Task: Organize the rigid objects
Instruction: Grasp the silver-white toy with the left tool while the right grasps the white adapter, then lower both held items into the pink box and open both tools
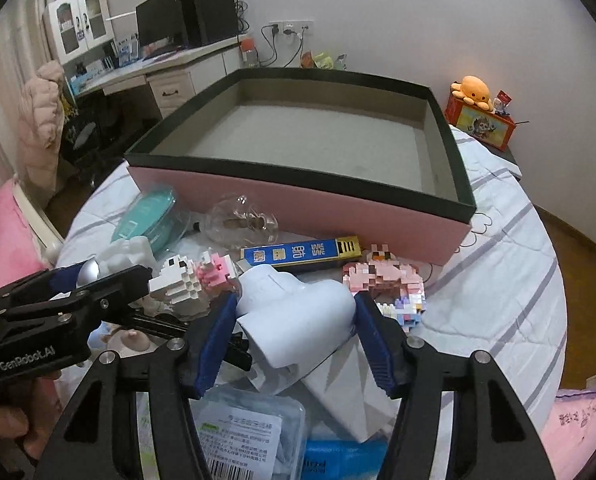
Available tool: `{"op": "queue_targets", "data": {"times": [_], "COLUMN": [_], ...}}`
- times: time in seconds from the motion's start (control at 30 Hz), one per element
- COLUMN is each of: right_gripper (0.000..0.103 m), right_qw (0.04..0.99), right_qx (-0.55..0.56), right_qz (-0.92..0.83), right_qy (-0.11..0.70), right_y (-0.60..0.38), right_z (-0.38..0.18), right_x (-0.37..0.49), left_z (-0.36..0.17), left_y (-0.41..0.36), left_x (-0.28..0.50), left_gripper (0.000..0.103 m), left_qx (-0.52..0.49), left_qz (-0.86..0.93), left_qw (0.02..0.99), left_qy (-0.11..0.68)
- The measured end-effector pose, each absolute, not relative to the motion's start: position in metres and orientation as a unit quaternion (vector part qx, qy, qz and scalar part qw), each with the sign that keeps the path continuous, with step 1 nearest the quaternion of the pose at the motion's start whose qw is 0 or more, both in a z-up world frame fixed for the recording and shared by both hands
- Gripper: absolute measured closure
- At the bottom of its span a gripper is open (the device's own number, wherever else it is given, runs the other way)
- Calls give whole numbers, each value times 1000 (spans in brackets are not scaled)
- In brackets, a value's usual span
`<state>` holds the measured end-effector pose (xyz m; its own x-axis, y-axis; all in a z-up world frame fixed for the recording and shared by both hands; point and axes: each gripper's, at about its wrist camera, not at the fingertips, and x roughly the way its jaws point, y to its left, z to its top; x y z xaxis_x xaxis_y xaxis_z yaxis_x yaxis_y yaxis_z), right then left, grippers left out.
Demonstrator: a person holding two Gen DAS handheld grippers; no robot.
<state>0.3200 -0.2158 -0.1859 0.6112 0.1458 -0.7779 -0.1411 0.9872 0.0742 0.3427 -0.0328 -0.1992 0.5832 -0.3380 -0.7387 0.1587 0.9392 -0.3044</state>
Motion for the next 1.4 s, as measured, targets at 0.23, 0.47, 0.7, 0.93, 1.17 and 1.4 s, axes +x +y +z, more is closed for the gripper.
{"op": "queue_targets", "data": {"times": [0.23,0.47,0.7,0.93,1.17,1.4], "right_gripper": [42,42,42,42,42,42], "right_qw": [906,912,923,933,925,896], "right_qx": [18,29,38,41,58,69], "right_qz": [80,80,87,83,56,35], "right_qy": [416,400,374,346,371,436], "right_y": [-219,-220,-225,-238,-256,-269], "right_z": [-171,-159,-134,-103,-113,-159], "right_x": [311,303,309,358,442,509], "left_z": [-177,-159,-123,-88,-99,-148], "left_y": [-21,-12,-18,-38,-72,-104], "left_x": [332,325,337,391,474,543], "left_gripper": [29,29,29,29,29,29], "left_qx": [-90,-79,-53,-22,17,31], "left_qz": [-129,-121,-129,-131,-118,-121], "left_qw": [903,915,932,944,938,904], "left_qy": [401,376,334,302,325,409]}}
